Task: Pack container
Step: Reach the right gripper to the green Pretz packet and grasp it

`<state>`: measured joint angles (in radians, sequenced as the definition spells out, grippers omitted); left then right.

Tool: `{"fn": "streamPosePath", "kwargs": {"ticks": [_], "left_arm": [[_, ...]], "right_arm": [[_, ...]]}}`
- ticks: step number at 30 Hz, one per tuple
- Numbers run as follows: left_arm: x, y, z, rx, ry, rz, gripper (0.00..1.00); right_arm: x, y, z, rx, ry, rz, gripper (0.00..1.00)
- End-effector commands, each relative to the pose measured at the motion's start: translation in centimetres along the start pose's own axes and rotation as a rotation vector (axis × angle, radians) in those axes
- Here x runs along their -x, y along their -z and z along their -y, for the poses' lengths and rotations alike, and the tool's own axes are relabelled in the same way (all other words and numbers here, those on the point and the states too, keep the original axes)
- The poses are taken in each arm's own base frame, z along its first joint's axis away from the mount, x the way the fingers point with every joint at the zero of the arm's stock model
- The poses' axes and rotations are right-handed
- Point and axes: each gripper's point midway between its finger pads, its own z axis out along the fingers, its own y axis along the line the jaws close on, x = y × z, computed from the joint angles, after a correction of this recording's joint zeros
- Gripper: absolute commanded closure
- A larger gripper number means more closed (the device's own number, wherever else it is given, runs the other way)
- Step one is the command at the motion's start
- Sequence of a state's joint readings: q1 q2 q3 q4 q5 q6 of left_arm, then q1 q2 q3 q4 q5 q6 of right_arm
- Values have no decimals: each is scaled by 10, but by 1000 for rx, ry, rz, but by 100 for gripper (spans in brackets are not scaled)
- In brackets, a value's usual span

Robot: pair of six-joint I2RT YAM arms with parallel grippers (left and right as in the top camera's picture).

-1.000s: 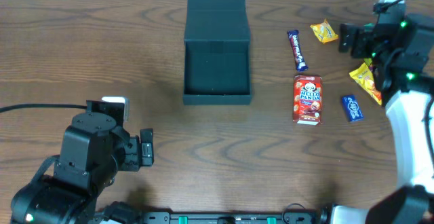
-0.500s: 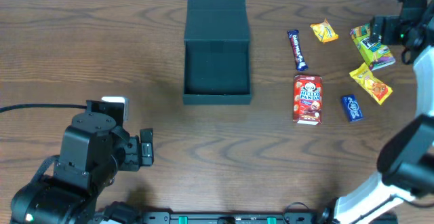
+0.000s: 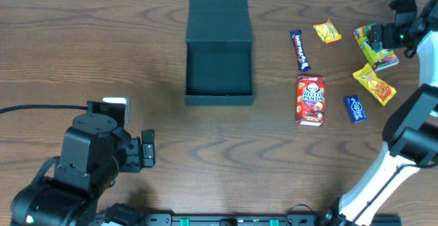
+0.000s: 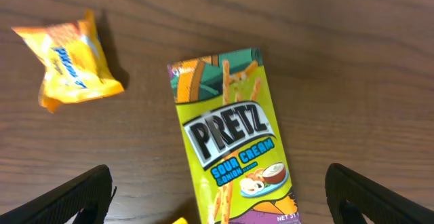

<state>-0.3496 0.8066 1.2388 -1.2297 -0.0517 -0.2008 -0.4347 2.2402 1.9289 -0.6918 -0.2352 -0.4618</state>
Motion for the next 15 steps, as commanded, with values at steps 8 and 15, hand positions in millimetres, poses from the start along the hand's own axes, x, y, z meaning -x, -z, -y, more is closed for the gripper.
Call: {"fn": "streamPosePath", "kwargs": {"ticks": [8, 15], "left_arm": [[3, 4, 0, -2, -18, 14, 5], [3, 4, 0, -2, -18, 14, 5]], "right_arm": [[-29, -42, 13, 12, -22, -56, 1], [-28, -50, 20, -16, -47, -42, 1]]}}
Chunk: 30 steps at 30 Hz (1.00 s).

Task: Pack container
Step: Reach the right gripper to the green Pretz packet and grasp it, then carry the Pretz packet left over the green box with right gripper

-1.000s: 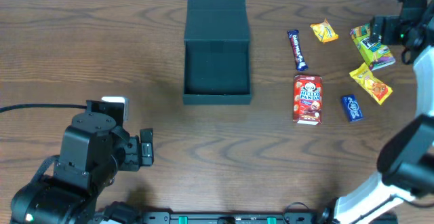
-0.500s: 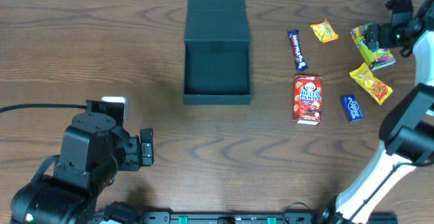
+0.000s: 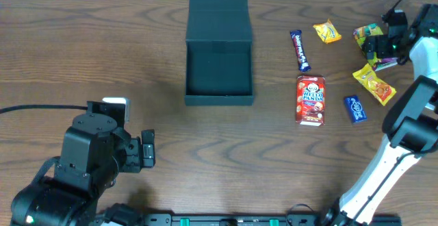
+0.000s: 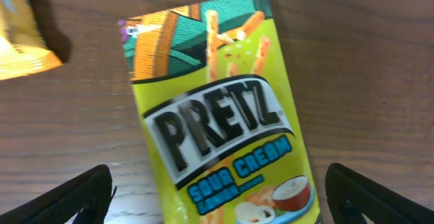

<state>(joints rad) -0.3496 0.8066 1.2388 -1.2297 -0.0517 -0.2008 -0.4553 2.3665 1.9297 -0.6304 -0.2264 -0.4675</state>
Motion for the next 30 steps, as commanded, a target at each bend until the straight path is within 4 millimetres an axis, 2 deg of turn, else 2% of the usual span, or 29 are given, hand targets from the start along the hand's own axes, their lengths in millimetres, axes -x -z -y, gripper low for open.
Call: {"fn": "streamPosePath", "kwargs": {"ticks": [1, 8, 15, 22, 30], "left_arm": [[3, 4, 0, -2, -18, 13, 5], [3, 4, 0, -2, -18, 13, 5], [3, 4, 0, -2, -18, 14, 5], [3, 4, 0, -2, -18, 14, 5], [3, 4, 0, -2, -18, 13, 5]], "right_arm": [[7, 2, 9, -25, -24, 21, 1], [3, -2, 7, -19, -26, 11, 1], [-17, -25, 5, -1, -46, -42, 1], [-17, -28, 6, -8, -56, -36, 1], [-15, -28, 11, -36, -91, -32, 20]]}}
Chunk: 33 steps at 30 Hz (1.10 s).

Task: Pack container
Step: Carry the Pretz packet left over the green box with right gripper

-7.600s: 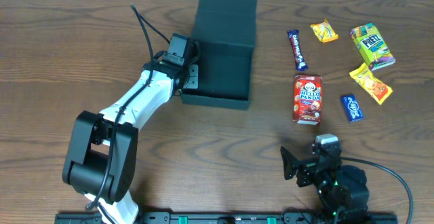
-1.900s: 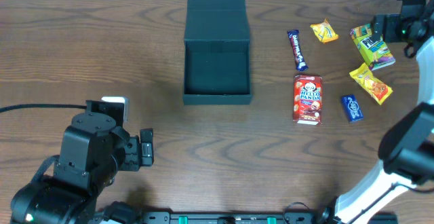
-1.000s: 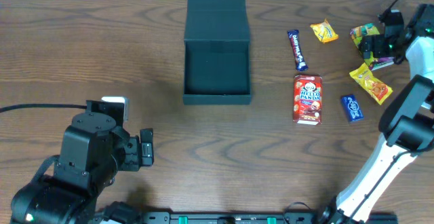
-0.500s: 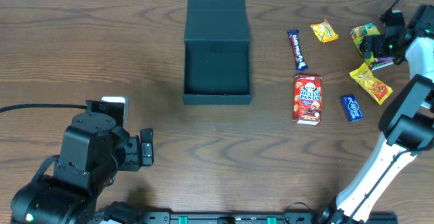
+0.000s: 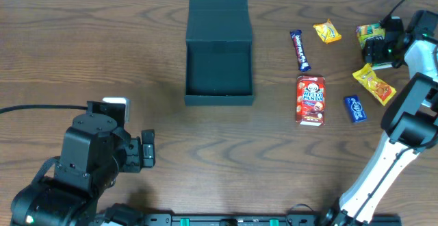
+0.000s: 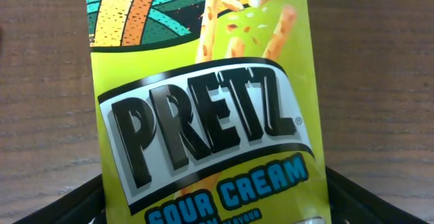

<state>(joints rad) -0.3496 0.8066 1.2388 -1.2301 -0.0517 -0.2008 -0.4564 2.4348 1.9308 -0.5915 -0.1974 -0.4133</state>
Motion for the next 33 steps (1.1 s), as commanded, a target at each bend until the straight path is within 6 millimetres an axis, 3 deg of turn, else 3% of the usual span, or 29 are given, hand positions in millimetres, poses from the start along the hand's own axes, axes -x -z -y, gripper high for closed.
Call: {"fn": "streamPosePath", "kwargs": {"ticks": [1, 7, 11, 19, 22, 28, 33], "left_arm": [[3, 4, 0, -2, -18, 14, 5], [3, 4, 0, -2, -18, 14, 5], [3, 4, 0, -2, -18, 14, 5], [3, 4, 0, -2, -18, 14, 5], [3, 4, 0, -2, -18, 14, 5], [3, 4, 0, -2, -18, 14, 5], [3, 4, 0, -2, -18, 14, 5]], "right_arm": [[3, 1, 7, -20, -46, 7, 21], [11, 2, 7, -24, -186, 29, 24], [28, 12, -1, 19, -270, 75, 24], [85, 63, -42, 110, -209, 178, 27], [101, 88, -73, 138, -164, 194, 28], [119, 137, -160, 220, -51, 194, 28], [109, 164, -262, 329, 28, 127, 28]]}}
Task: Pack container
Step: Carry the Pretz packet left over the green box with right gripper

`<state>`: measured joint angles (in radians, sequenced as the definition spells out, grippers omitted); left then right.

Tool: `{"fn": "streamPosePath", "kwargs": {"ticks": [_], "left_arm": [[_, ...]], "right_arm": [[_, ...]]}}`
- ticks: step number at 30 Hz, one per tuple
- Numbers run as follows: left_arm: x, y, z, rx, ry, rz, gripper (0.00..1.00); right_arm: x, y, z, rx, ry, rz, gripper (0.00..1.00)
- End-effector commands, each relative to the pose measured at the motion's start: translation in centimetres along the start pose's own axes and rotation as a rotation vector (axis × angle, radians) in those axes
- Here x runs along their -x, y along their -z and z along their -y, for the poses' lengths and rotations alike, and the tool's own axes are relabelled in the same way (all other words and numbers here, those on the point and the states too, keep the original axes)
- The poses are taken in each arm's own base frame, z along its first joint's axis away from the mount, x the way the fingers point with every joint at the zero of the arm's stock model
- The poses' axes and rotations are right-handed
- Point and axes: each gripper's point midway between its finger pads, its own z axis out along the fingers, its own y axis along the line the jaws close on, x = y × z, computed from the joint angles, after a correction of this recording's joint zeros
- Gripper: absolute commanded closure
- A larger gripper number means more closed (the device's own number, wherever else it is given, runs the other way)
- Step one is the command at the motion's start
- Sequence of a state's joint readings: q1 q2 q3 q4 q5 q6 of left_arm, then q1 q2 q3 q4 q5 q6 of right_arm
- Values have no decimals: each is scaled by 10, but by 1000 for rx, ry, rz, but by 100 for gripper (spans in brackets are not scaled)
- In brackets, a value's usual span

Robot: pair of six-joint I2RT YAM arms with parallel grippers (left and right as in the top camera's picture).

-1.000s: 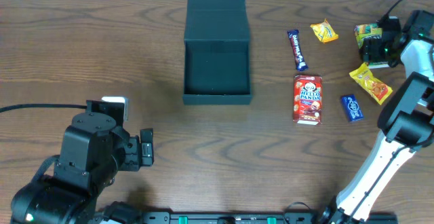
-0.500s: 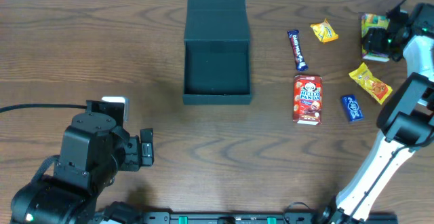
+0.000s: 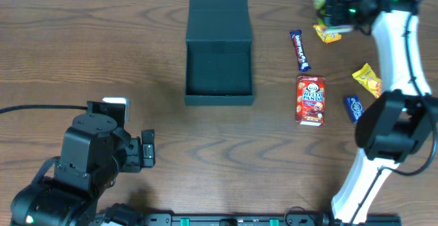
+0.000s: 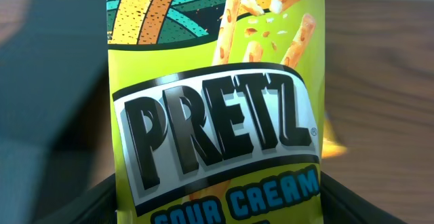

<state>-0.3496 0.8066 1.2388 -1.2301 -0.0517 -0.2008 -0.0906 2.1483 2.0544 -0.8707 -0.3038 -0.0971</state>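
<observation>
The yellow-green Pretz box fills the right wrist view, with my right gripper shut on its sides and one dark finger at each lower corner. In the overhead view that gripper holds the Pretz box off the table at the far edge, right of the open black container. My left gripper rests at the front left, far from everything; how its jaws stand is unclear.
Right of the container lie a dark chocolate bar, a red Hello Panda box, a small yellow packet, another yellow packet and a blue packet. The container's lid lies folded back behind it.
My right gripper has shut on the Pretz box, which is now off the table and further left, near the table's far edge. The left arm has not moved.
My right gripper stood open above the Pretz box at the far right of the table. At the following two moments it was lower, its fingers coming to straddle the box. Now it is shut on the box, held up and left of where it lay.
</observation>
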Motion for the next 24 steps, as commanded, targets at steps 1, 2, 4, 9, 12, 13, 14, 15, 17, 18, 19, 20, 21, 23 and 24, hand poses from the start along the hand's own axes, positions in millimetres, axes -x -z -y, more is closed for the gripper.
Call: {"fn": "streamPosePath", "kwargs": {"ticks": [1, 2, 4, 9, 12, 13, 14, 15, 17, 18, 19, 20, 21, 23, 24], "left_arm": [[3, 4, 0, -2, -18, 14, 5], [3, 4, 0, -2, -18, 14, 5], [3, 4, 0, -2, -18, 14, 5], [3, 4, 0, -2, -18, 14, 5], [3, 4, 0, -2, -18, 14, 5], [3, 4, 0, -2, -18, 14, 5], [3, 4, 0, -2, -18, 14, 5], [3, 4, 0, -2, -18, 14, 5], [3, 4, 0, -2, -18, 14, 5], [3, 4, 0, -2, -18, 14, 5], [3, 4, 0, -2, -18, 14, 5], [3, 4, 0, -2, -18, 14, 5], [3, 4, 0, -2, -18, 14, 5], [3, 4, 0, -2, -18, 14, 5], [3, 4, 0, -2, -18, 14, 5]], "right_arm": [[4, 4, -62, 77, 3, -9, 29], [1, 1, -77, 94, 9, -23, 29], [-6, -5, -117, 136, 25, -52, 30], [-25, -14, -195, 165, 36, -99, 30], [-41, -18, -232, 150, 28, -129, 31], [-47, -20, -242, 128, 22, -134, 31], [-51, -21, -251, 106, 15, -136, 31], [-56, -22, -262, 87, 8, -136, 31], [-68, -25, -281, 53, -20, -137, 31], [-73, -27, -289, 32, -37, -137, 32], [-81, -30, -294, 1, -53, -136, 32], [-86, -31, -296, -26, -65, -135, 32], [-93, -35, -298, -60, -85, -140, 31], [-106, -41, -303, -89, -106, -159, 30], [-113, -46, -306, -92, -110, -172, 31]]}}
